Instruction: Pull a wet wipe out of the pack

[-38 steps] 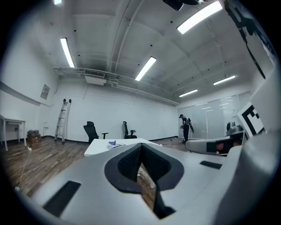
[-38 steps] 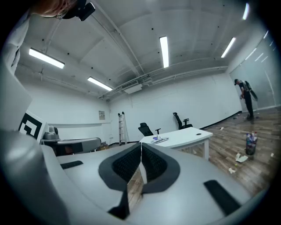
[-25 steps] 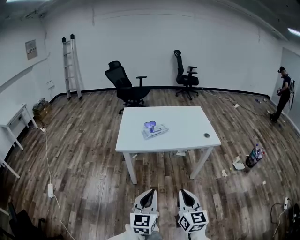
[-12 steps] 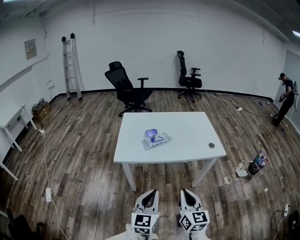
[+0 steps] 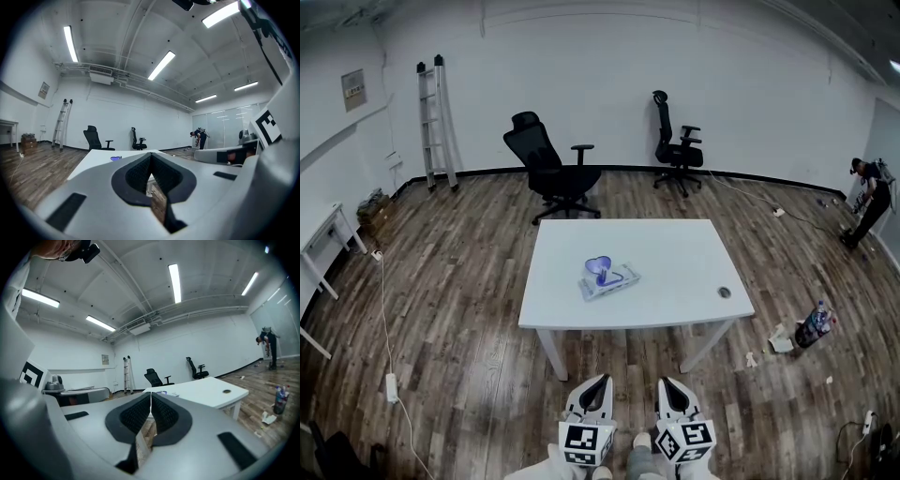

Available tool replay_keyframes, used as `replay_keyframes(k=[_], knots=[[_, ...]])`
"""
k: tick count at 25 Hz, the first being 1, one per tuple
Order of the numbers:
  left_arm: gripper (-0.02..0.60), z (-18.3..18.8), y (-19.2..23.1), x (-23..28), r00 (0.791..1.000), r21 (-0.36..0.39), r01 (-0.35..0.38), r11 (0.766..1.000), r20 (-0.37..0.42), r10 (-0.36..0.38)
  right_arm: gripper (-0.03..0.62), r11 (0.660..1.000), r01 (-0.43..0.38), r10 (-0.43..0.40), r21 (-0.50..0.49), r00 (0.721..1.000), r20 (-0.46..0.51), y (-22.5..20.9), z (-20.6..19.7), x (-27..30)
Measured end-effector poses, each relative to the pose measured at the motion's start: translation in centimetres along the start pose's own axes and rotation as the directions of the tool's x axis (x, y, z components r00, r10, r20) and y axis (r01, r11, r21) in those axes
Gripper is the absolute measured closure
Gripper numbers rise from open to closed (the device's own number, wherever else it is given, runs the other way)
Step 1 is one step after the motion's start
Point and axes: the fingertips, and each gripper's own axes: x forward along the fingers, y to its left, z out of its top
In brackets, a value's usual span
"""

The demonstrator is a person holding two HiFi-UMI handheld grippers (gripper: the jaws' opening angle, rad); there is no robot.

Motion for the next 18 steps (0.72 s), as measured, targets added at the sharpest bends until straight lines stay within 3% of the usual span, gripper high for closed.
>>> replay_keyframes(k=[9, 18], knots=[[0.584, -0.1, 1.2, 4.9, 0.999, 0.018, -0.034, 0.999, -0.001, 0.034, 0.585, 0.999, -0.048, 0.048, -0.007, 0.999, 0.004, -2.2, 1.8, 5.1], [0.584, 0.5, 1.7, 11.9, 0.997, 0.007, -0.077, 0.997, 0.001, 0.077, 0.585, 0.996, -0.088, 0.088, -0.003, 0.996, -0.008, -7.1, 3.4, 10.7]])
